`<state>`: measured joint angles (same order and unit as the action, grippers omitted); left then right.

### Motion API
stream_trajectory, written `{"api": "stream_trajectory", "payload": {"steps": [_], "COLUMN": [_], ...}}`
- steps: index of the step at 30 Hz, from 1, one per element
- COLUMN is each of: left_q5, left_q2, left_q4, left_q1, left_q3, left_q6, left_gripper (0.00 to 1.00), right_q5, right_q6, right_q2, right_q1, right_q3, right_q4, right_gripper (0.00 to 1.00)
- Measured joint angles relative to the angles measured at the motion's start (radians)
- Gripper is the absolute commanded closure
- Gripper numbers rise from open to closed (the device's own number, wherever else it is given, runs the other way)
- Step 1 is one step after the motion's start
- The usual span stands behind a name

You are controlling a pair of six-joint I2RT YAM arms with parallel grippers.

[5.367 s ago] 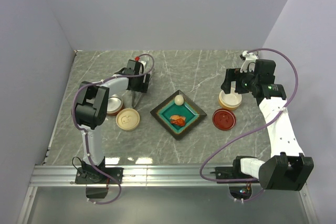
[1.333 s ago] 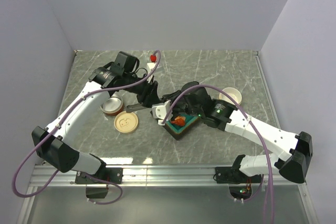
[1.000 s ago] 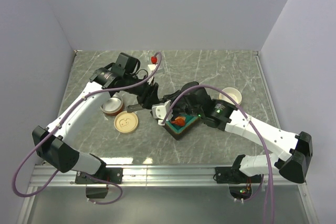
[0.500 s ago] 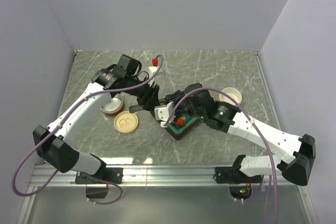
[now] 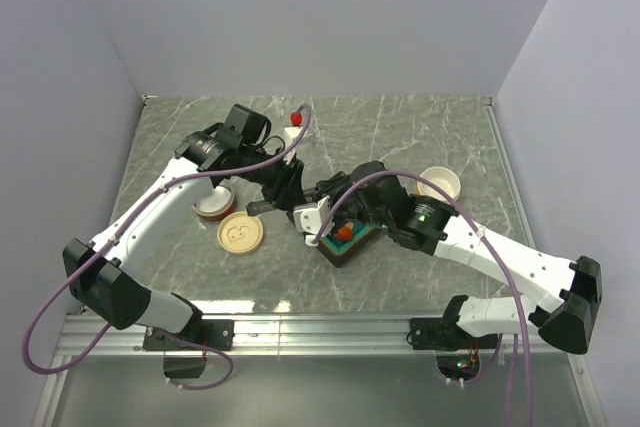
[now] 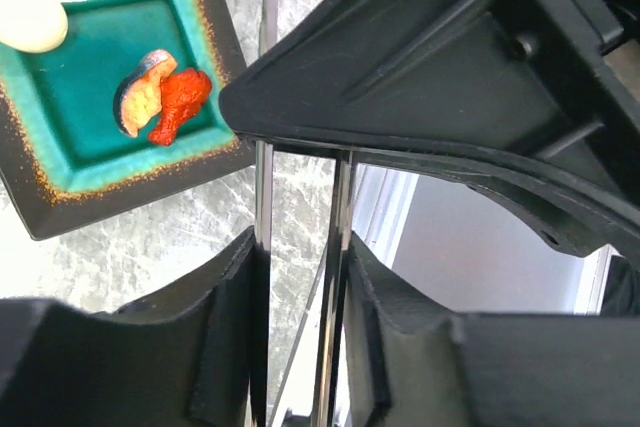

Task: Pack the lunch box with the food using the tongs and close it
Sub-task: Pass the clamp from the right arm to the left

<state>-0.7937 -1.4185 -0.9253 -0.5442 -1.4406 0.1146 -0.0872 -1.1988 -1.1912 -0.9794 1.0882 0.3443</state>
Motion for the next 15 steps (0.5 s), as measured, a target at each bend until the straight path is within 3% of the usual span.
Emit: {"api": "stream_trajectory", "payload": {"steps": [1, 2, 8, 11, 15], "left_q5": [0.001, 0.003, 0.061, 0.077, 0.087], "left_q2": [0.000, 0.000, -0.003, -0.003, -0.002], "left_q4": [0.001, 0.001, 0.003, 0.005, 0.021], "left_q1": [-0.001, -0.002, 0.003, 0.015, 0.038], "left_q3": [0.000, 0.000, 0.000, 0.001, 0.017], "left_q6": [-0.001, -0.002, -0.004, -0.003, -0.004], "left_gripper": [0.66, 0.67, 0.69, 0.68, 0.66], "right_q5": [0.002, 0.003, 0.021, 0.037, 0.051], "right_q6": [0.000, 0.003, 0.024, 0.045, 0.108], "right_q2": [0.000, 0.000, 0.047, 0.107, 0.187], "right_q1": [0.000, 0.000, -0.023, -0.040, -0.053], "right_q3": [-0.002, -0.003, -0.047, -0.071, -0.075], "right_q4": [-0.001, -0.004, -0.064, -0.067, -0.060], "right_gripper": [0.64, 0.48, 0.19, 0.12, 0.11]}}
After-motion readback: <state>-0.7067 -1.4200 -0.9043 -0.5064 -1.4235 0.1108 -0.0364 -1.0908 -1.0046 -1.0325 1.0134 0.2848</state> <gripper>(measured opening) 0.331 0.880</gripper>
